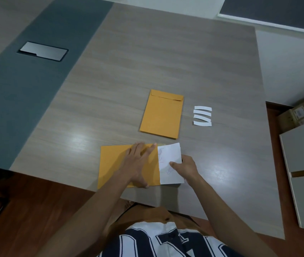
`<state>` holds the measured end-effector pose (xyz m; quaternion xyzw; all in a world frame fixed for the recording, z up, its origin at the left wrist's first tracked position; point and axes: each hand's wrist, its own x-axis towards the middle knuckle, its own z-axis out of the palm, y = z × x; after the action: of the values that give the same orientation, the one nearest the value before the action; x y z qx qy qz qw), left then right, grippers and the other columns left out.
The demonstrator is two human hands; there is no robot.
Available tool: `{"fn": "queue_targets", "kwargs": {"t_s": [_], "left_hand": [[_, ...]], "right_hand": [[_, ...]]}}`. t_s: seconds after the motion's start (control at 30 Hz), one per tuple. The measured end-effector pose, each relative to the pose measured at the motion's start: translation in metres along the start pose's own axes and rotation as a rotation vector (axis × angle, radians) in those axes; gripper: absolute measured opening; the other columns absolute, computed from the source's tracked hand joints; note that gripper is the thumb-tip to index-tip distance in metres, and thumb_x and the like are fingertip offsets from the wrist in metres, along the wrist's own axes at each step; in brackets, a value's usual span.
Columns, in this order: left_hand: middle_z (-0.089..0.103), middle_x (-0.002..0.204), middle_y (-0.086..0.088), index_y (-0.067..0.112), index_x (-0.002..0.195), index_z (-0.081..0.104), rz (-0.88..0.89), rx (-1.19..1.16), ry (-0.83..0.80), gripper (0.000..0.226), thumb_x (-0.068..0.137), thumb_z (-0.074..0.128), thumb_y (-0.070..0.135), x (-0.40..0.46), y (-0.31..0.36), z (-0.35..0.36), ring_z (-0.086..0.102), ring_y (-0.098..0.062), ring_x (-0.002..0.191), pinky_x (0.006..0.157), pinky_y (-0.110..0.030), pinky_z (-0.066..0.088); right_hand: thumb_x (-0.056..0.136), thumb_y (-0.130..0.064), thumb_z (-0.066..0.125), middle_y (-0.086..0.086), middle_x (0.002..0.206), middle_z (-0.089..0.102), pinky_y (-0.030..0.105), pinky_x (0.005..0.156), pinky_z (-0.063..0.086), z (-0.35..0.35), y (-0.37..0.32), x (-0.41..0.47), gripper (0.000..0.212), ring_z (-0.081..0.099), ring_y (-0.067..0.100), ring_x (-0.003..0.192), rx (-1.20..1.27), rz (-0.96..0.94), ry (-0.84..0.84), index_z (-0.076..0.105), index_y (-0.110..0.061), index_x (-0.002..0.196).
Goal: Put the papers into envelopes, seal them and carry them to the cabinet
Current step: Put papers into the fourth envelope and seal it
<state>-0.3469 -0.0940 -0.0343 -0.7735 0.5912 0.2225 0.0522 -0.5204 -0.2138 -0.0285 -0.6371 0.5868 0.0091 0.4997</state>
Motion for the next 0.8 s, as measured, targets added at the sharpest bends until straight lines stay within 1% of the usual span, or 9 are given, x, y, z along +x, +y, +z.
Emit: {"fn": "queue_targets", "kwargs": {"t_s": [0.1,0.2,0.27,0.33,0.43,0.57,0.67,0.73,0.8], "left_hand": [[0.010,0.158,-0.012,0.039,0.150,-0.020,0.016,0.005,0.008,0.155,0.043,0.089,0.064,0.002,0.003,-0.002,0.013,-0.032,0.146,0.117,-0.043,0.022],[0.006,0.160,-0.012,0.038,0.149,-0.025,0.015,-0.043,0.022,0.160,0.041,0.090,0.063,0.002,0.001,0.000,0.007,-0.033,0.148,0.119,-0.044,0.019],[0.002,0.162,-0.013,0.039,0.149,-0.027,0.007,-0.053,0.017,0.160,0.041,0.090,0.064,0.001,-0.001,0.000,0.002,-0.033,0.150,0.120,-0.045,0.016],[0.006,0.161,-0.013,0.039,0.149,-0.024,0.018,-0.039,0.024,0.158,0.041,0.088,0.065,0.002,-0.002,-0.001,0.004,-0.033,0.149,0.119,-0.046,0.017],[0.012,0.156,-0.015,0.038,0.150,-0.022,0.048,-0.019,0.041,0.156,0.041,0.086,0.067,0.003,-0.002,-0.003,0.008,-0.034,0.147,0.119,-0.047,0.017],[0.013,0.153,-0.019,0.037,0.149,-0.027,0.065,0.006,0.024,0.157,0.042,0.084,0.070,0.005,-0.003,-0.004,0.006,-0.039,0.146,0.117,-0.060,0.009],[0.014,0.153,-0.019,0.038,0.149,-0.028,0.069,-0.028,0.012,0.156,0.043,0.083,0.070,0.005,-0.001,-0.004,0.007,-0.040,0.146,0.115,-0.067,0.006],[0.015,0.153,-0.018,0.037,0.149,-0.027,0.086,-0.049,0.025,0.155,0.045,0.082,0.071,0.003,0.002,-0.006,0.009,-0.038,0.146,0.115,-0.066,0.007],[0.016,0.152,-0.016,0.037,0.149,-0.027,0.108,-0.076,0.047,0.154,0.046,0.082,0.070,0.003,0.008,-0.008,0.012,-0.036,0.145,0.116,-0.064,0.010]], "right_hand": [[0.088,-0.022,0.066,0.009,0.117,0.067,0.037,0.085,0.053,0.007,-0.007,-0.002,0.030,0.062,0.024,0.100,-0.072,-0.027,-0.007,0.064,-0.008,0.115],[0.089,-0.024,0.065,0.011,0.119,0.066,0.038,0.087,0.053,0.012,-0.015,-0.002,0.034,0.062,0.028,0.106,-0.137,-0.052,-0.006,0.063,-0.007,0.118],[0.088,-0.024,0.066,0.011,0.119,0.066,0.035,0.083,0.051,0.015,-0.019,-0.002,0.034,0.062,0.028,0.106,-0.159,-0.056,-0.012,0.063,-0.006,0.118],[0.087,-0.023,0.067,0.011,0.119,0.066,0.033,0.080,0.050,0.018,-0.023,-0.003,0.035,0.062,0.027,0.105,-0.161,-0.051,-0.018,0.063,-0.006,0.118],[0.086,-0.024,0.068,0.011,0.116,0.067,0.034,0.078,0.051,0.023,-0.029,-0.003,0.034,0.063,0.027,0.102,-0.148,-0.048,-0.020,0.065,-0.007,0.115],[0.085,-0.027,0.070,0.011,0.116,0.067,0.029,0.070,0.045,0.023,-0.033,-0.003,0.037,0.063,0.026,0.101,-0.155,-0.044,-0.033,0.065,-0.007,0.116],[0.084,-0.029,0.071,0.008,0.114,0.067,0.028,0.068,0.043,0.021,-0.032,-0.004,0.039,0.061,0.023,0.097,-0.153,-0.052,-0.037,0.066,-0.007,0.115],[0.085,-0.029,0.071,0.006,0.110,0.066,0.028,0.069,0.044,0.020,-0.032,-0.006,0.037,0.057,0.019,0.091,-0.138,-0.062,-0.063,0.065,-0.007,0.114],[0.085,-0.028,0.070,0.004,0.105,0.066,0.031,0.072,0.050,0.019,-0.030,-0.007,0.033,0.057,0.017,0.089,-0.113,-0.065,-0.092,0.066,-0.008,0.111]]}}
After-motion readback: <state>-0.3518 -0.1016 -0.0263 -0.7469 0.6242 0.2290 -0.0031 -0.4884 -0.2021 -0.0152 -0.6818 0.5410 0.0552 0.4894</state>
